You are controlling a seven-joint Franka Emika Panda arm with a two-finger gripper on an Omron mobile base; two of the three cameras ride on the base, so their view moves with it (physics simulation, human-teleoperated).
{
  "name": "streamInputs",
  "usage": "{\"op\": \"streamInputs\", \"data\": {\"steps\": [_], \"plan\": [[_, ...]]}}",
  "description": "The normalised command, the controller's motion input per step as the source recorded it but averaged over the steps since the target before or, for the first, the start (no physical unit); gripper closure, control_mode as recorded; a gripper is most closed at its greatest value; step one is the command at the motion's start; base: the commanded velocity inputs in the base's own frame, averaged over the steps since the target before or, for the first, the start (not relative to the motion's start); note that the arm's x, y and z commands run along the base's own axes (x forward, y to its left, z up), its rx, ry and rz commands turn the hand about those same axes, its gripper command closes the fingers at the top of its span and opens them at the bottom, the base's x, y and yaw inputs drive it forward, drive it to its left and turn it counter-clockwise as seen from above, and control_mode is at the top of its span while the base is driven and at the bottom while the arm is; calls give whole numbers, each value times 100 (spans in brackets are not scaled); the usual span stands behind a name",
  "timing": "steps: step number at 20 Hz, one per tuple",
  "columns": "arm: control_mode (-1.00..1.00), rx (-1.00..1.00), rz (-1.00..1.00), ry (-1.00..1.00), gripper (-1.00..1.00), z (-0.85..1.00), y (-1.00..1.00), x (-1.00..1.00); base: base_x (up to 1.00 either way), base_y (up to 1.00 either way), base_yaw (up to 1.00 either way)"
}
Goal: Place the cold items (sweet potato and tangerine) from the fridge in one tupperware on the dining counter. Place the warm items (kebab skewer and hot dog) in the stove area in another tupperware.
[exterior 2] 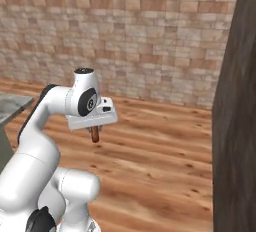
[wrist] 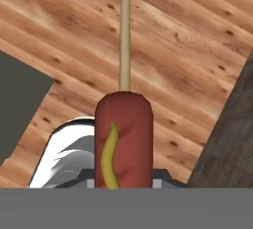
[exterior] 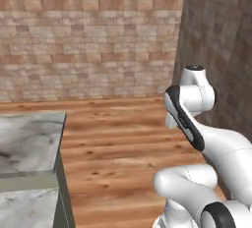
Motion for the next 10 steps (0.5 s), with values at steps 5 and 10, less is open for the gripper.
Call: {"op": "streamInputs", "data": {"steps": [5, 10], "plan": [[100, 0, 0, 0, 100, 0, 0, 0, 100, -20, 11], [100, 0, 0, 0, 100, 0, 0, 0, 100, -22, 20]]}}
